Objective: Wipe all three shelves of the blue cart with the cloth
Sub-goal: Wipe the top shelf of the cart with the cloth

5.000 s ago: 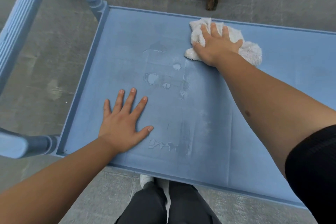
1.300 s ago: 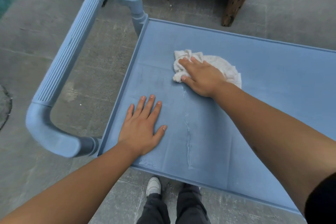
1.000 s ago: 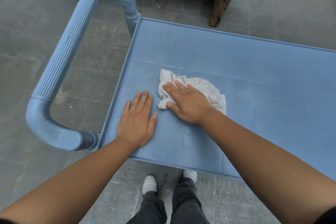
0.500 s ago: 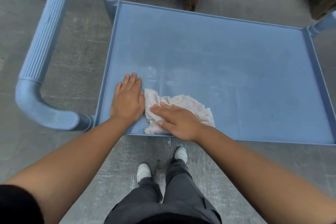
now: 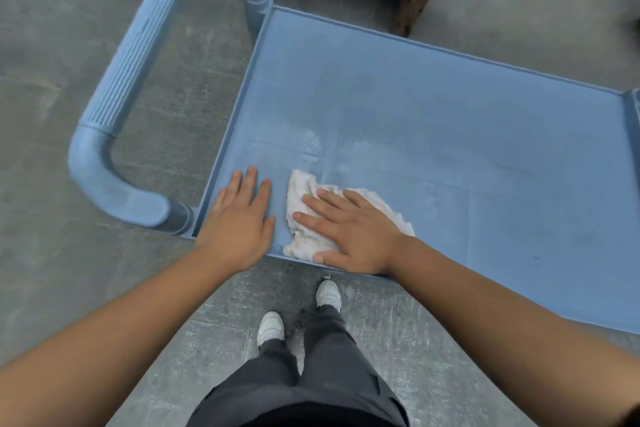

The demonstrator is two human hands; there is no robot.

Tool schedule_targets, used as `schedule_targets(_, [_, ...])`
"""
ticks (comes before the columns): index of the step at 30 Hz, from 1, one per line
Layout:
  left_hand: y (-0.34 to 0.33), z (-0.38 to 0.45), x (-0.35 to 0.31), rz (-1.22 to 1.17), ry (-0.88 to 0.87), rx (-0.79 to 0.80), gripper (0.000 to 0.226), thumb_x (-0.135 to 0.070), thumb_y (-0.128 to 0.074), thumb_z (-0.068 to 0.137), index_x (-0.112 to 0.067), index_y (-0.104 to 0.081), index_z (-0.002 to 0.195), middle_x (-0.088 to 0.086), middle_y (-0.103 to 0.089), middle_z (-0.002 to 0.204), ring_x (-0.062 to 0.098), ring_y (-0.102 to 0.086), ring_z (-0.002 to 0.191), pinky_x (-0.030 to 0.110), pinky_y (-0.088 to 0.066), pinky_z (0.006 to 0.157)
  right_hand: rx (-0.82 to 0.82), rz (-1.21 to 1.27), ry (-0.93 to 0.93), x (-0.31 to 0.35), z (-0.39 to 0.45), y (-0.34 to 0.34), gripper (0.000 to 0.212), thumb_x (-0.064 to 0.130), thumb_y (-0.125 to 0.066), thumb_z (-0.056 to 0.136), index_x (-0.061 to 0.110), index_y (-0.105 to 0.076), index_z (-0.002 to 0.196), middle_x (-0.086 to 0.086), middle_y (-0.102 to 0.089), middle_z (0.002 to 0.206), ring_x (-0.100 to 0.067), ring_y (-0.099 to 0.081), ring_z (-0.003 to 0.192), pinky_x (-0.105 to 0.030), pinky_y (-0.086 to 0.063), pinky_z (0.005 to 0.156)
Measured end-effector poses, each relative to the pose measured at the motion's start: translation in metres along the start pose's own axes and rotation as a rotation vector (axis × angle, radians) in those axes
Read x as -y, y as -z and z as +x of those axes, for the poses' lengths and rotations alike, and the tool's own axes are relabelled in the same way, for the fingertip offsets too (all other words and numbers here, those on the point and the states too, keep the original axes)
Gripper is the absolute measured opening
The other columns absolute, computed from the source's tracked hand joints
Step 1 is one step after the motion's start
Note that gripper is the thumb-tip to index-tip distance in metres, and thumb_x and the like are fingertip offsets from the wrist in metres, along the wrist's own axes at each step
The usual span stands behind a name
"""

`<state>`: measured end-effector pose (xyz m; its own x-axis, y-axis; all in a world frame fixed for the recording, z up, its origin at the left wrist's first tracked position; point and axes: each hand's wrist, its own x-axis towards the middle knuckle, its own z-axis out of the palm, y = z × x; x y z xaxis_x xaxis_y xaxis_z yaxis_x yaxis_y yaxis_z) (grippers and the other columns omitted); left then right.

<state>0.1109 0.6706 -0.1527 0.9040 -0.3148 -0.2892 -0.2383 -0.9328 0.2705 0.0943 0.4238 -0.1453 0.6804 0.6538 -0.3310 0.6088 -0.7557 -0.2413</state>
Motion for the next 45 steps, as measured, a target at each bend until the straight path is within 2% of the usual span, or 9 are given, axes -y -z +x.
schedule_targets(3, [0.003, 0.0, -0.005, -0.005, 0.026, -0.017, 0.064, -0.03, -0.036, 0.097, -0.012, -0.014, 0.154, 0.011, 0.0, 0.164, 0.03, 0.003, 0.15, 0.045, -0.007, 0.12, 0.001, -0.006, -0.013, -0.002, 0.008, -0.001, 0.073, 0.074, -0.019, 0.088, 0.042, -0.002, 0.153, 0.004, 0.001, 0.164, -0.021, 0.004, 0.15, -0.047, 0.005, 0.117])
schedule_targets(7, [0.005, -0.001, -0.006, -0.003, 0.012, 0.025, 0.069, -0.025, -0.039, 0.093, -0.01, -0.01, 0.155, 0.012, 0.005, 0.163, 0.03, 0.007, 0.149, 0.044, -0.002, 0.12, 0.018, -0.026, -0.023, -0.011, 0.02, 0.003, 0.076, 0.075, -0.018, 0.086, 0.041, -0.006, 0.153, 0.006, 0.005, 0.164, -0.02, 0.007, 0.15, -0.048, 0.007, 0.116])
schedule_targets(12, [0.007, 0.003, -0.004, 0.036, -0.017, 0.065, 0.073, -0.033, -0.031, 0.09, -0.01, -0.008, 0.155, 0.014, 0.008, 0.163, 0.031, 0.009, 0.149, 0.041, 0.0, 0.121, -0.026, -0.003, -0.041, -0.025, 0.035, 0.007, 0.067, 0.064, -0.014, 0.093, 0.036, -0.011, 0.154, 0.007, -0.001, 0.164, -0.017, 0.001, 0.15, -0.044, 0.0, 0.117])
schedule_targets(16, [0.009, 0.001, -0.006, 0.048, -0.02, 0.076, 0.077, -0.036, -0.024, 0.084, -0.009, -0.011, 0.155, 0.013, 0.006, 0.163, 0.031, 0.009, 0.149, 0.039, 0.002, 0.12, -0.081, 0.046, -0.153, -0.049, 0.071, 0.024, 0.061, 0.055, -0.022, 0.099, 0.032, -0.011, 0.154, 0.008, -0.002, 0.164, -0.015, 0.001, 0.15, -0.045, -0.005, 0.119])
schedule_targets(20, [0.01, 0.001, -0.007, 0.061, -0.023, 0.09, 0.081, -0.042, -0.012, 0.081, -0.009, -0.011, 0.155, 0.013, 0.007, 0.161, 0.032, 0.008, 0.149, 0.039, 0.004, 0.12, -0.106, 0.076, -0.193, -0.083, 0.114, 0.046, 0.058, 0.051, -0.022, 0.101, 0.033, -0.009, 0.154, 0.009, 0.0, 0.164, -0.012, 0.005, 0.15, -0.044, -0.002, 0.119])
schedule_targets(26, [0.012, 0.002, -0.007, 0.08, -0.004, 0.082, 0.077, -0.039, -0.026, 0.084, -0.008, -0.019, 0.154, 0.012, -0.001, 0.161, 0.032, 0.001, 0.148, 0.042, -0.003, 0.118, -0.127, 0.074, -0.21, -0.137, 0.175, 0.082, 0.058, 0.051, -0.022, 0.101, 0.032, -0.01, 0.155, 0.009, -0.001, 0.164, -0.012, 0.003, 0.15, -0.043, -0.003, 0.118])
schedule_targets(32, [0.012, 0.002, -0.008, 0.128, -0.003, 0.08, 0.077, -0.037, -0.039, 0.08, -0.004, -0.034, 0.149, 0.017, -0.02, 0.158, 0.037, -0.018, 0.145, 0.049, -0.021, 0.117, -0.155, 0.037, -0.212, -0.177, 0.218, 0.107, 0.057, 0.051, -0.022, 0.101, 0.031, -0.014, 0.154, 0.006, -0.006, 0.164, -0.016, -0.001, 0.15, -0.048, -0.006, 0.118])
schedule_targets(36, [0.012, 0.003, -0.007, 0.139, -0.004, 0.071, 0.077, -0.037, -0.044, 0.078, -0.004, -0.037, 0.148, 0.017, -0.024, 0.158, 0.037, -0.021, 0.145, 0.043, -0.017, 0.114, -0.165, 0.004, -0.218, -0.195, 0.235, 0.118, 0.057, 0.051, -0.021, 0.101, 0.032, -0.014, 0.154, 0.006, -0.006, 0.164, -0.017, 0.004, 0.15, -0.048, -0.002, 0.119])
schedule_targets(45, [0.011, 0.003, -0.007, 0.142, 0.009, 0.083, 0.083, -0.039, -0.049, 0.073, -0.007, -0.037, 0.148, 0.014, -0.023, 0.159, 0.035, -0.021, 0.146, 0.042, -0.018, 0.112, -0.186, -0.03, -0.197, -0.22, 0.256, 0.136, 0.057, 0.047, -0.019, 0.102, 0.026, -0.015, 0.155, 0.004, -0.007, 0.164, -0.017, 0.001, 0.15, -0.048, -0.003, 0.118])
